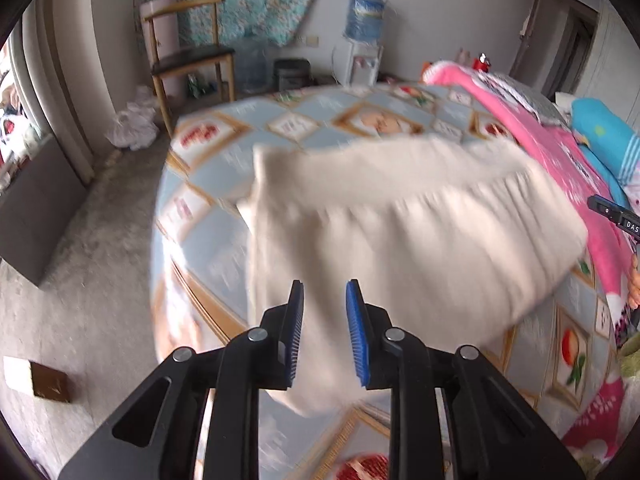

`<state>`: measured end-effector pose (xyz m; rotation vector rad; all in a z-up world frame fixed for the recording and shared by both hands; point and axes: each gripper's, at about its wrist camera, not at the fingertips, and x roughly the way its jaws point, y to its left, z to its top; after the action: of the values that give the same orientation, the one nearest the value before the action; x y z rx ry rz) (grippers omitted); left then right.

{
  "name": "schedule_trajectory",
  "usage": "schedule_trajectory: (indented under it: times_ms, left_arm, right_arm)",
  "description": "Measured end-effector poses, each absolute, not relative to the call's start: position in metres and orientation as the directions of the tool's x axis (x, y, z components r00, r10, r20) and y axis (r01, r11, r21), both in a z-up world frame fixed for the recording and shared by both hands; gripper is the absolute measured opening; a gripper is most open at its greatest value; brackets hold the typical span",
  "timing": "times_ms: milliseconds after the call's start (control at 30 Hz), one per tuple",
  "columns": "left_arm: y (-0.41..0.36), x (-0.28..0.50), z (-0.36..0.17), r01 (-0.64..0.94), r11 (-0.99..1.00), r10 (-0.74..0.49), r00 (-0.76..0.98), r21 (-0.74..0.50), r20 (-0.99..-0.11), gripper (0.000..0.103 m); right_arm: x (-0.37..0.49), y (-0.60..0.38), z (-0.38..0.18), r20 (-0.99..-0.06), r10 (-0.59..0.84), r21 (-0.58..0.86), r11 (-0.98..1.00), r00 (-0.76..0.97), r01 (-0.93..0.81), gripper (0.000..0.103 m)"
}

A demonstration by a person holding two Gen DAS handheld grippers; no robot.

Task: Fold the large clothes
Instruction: 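Lay the folded side down with both tools and smooth it flat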

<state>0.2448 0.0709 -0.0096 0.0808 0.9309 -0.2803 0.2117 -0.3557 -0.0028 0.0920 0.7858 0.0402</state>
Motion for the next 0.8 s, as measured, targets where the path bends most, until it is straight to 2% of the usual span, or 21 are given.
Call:
schedule_trajectory:
  times_ms: [67,167,267,333,367,500,567,667,733,800]
  left_arm:
    - [0.064,0.235,-0.036,0.247,0.969,-0.145,0.547,-0.007,-0.824,0.022]
    - [0.065,0.229,-0.049,0.235,0.972,-0.146,0.578,-0.007,-0.803,0.022]
    - [0.067,0.23,-0.041,0.207,0.978,-0.13,0.579,-0.01,-0.805,0.022]
    - [0.07,0.222,-0.032,0.192,0.981,-0.13,0.595,-0.017,-0.793,0.022]
    - [0.069,0.218,-0.028,0.195,0.98,-0.142,0.603,-0.027,-0.785,0.022]
    - [0.045,0.207,-0.019,0.247,0.969,-0.18,0.621,-0.028,-0.763,0.023]
    - [0.027,0.21,-0.026,0.27,0.962,-0.191,0.595,-0.03,-0.781,0.026]
    - [0.001,0.215,-0.053,0.282,0.958,-0.129,0.58,0.049,-0.805,0.031]
    - [-0.005,0.213,-0.058,0.281,0.954,-0.096,0.617,0.104,-0.781,0.032]
    - [-0.003,0.21,-0.052,0.263,0.96,-0.089,0.612,0.096,-0.786,0.032]
  right_arm:
    - [0.208,-0.35,-0.023,-0.723,0.11,0.133,0.991,0.682,-0.018,0.045]
    - [0.221,-0.358,-0.063,-0.798,0.078,0.134,0.99,0.598,0.049,0.041]
    - [0.223,-0.365,-0.058,-0.793,0.096,0.191,0.977,0.601,0.096,0.039]
    - [0.216,-0.36,-0.044,-0.789,0.053,0.165,0.978,0.612,0.128,0.042]
    - [0.211,-0.356,-0.037,-0.782,0.051,0.166,0.978,0.622,0.129,0.047]
    - [0.194,-0.322,-0.014,-0.727,0.097,0.179,0.982,0.679,0.051,0.063]
    - [0.195,-0.298,-0.016,-0.72,0.122,0.17,0.985,0.683,0.003,0.065]
    - [0.208,-0.269,-0.038,-0.754,0.111,0.132,0.991,0.647,-0.016,0.071]
    - [0.219,-0.254,-0.065,-0.816,0.009,0.022,1.0,0.577,0.015,0.071]
    - [0.219,-0.251,-0.071,-0.826,-0.026,0.006,0.998,0.563,0.055,0.071]
